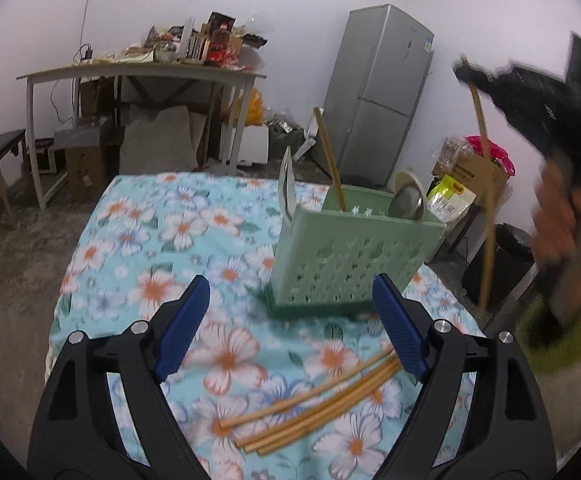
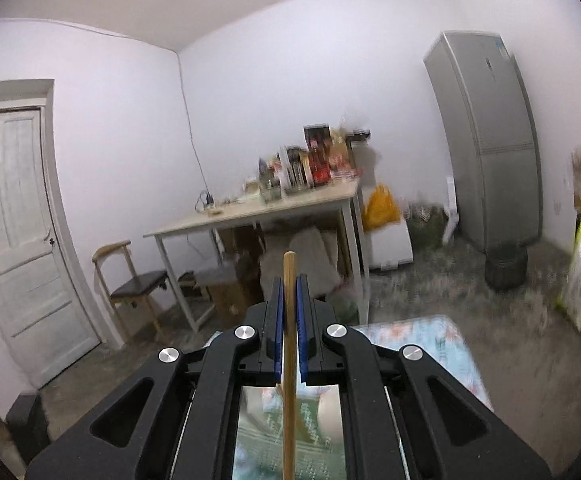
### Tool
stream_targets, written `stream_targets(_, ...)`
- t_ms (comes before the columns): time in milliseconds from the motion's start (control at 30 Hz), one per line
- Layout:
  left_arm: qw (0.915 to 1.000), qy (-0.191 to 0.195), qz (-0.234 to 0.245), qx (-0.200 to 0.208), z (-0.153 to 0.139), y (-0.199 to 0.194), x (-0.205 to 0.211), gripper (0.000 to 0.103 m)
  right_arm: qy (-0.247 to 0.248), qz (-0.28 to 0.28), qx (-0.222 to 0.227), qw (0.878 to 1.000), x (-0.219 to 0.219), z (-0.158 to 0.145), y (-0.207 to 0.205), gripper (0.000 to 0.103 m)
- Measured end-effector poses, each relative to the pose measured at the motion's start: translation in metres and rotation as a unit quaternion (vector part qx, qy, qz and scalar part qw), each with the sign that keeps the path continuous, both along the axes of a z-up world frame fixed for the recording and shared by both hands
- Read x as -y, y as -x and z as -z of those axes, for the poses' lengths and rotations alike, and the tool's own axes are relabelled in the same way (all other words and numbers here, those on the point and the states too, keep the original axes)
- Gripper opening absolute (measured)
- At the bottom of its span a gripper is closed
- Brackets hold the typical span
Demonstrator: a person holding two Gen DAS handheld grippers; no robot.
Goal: Organize utensils
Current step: 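Insert the chopstick into the green holder and open the right tool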
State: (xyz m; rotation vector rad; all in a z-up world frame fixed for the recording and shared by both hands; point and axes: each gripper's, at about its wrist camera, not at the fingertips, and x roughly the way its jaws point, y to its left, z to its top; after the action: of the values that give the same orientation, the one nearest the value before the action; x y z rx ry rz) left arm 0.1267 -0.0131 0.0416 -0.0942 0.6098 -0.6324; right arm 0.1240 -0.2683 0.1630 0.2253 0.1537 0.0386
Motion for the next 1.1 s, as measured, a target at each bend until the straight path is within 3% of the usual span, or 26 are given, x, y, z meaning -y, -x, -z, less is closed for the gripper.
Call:
stream_targets(267, 0.9996, -0.015, -0.008, 0.021, -0.007, 0.009, -0.011, 0.082, 0.01, 0.012, 0.031, 0.999, 0.005, -0.02, -0.057, 0.006)
stream_targets(467, 0.9995, -0.009, -0.029, 0.009, -0.006, 0.0, -0.025, 0.082, 0.015, 0.034, 0.063, 0.997, -0.002, -0.032, -0.077, 0.006)
stream_targets(700, 0.9991, -0.004, -0.041, 0.003, -0.004, -0.004, -0.035, 0.082, 0.065, 0.064, 0.054, 0.994, -0.022, -0.017, -0.105, 0.006)
stream_targets(1100, 0.9988, 0.003, -0.049, -0.001, -0.003, -0.006, -0.04, 0.082, 0.078, 0.084, 0.04, 0.993, -0.025, -0.002, -0.115, 0.007)
